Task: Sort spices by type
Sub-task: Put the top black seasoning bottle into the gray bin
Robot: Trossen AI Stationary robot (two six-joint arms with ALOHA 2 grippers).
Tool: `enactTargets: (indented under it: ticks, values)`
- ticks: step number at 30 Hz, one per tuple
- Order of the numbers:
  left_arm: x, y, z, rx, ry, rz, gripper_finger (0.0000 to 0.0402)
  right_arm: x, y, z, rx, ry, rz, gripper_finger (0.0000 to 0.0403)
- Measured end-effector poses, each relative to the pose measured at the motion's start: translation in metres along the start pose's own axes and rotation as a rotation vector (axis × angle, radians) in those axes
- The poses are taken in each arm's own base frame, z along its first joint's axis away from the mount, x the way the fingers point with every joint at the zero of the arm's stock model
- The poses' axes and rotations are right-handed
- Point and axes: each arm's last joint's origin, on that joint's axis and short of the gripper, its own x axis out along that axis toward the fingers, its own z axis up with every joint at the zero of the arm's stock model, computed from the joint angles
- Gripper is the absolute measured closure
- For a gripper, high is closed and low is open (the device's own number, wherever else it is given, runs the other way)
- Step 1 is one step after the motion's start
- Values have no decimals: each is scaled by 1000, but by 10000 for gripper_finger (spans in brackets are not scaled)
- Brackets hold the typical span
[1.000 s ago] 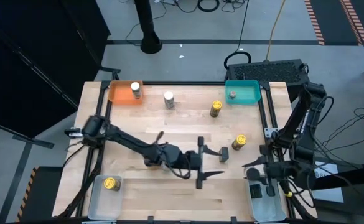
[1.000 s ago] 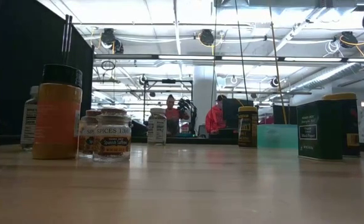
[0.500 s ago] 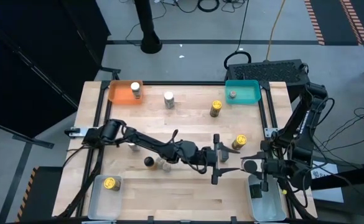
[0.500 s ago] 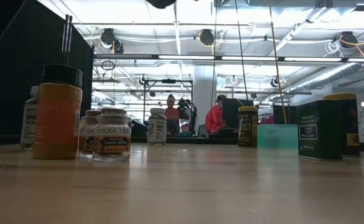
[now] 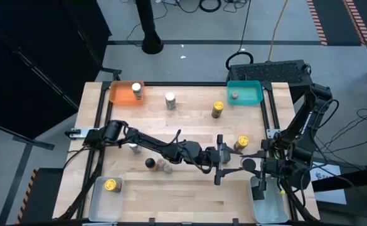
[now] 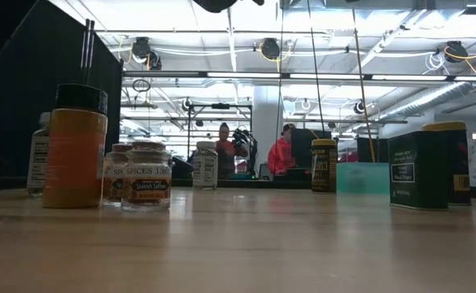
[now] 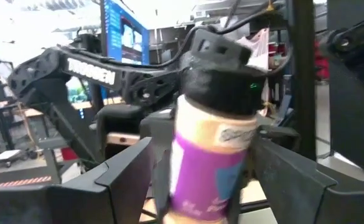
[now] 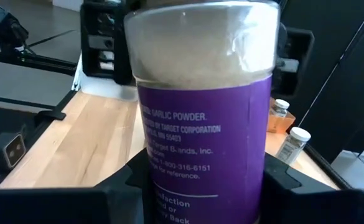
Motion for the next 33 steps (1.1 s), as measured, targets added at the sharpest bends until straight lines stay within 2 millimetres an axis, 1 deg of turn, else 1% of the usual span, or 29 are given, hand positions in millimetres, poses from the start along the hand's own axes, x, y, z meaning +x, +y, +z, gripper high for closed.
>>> enactTargets:
  ticks: [5,13,20,28,33]
  values:
    - [0,5,-1,-5,-6,-33,127,4,-1,4,-22,-8,-19,250]
    - [1,7,0,3,-21,-35,127,15,-5,4,-25,16,-9,250]
    - [1,7,0,4,-20,-34,127,20,-6,7,-44,11,-10,250]
    - [1,15,-1,9,-21,-44,127,25,-9,10,-56,10,-25,250]
    - [1,16,-1,60,-29,-64,129,27,-10,10,-54,9,-18,250]
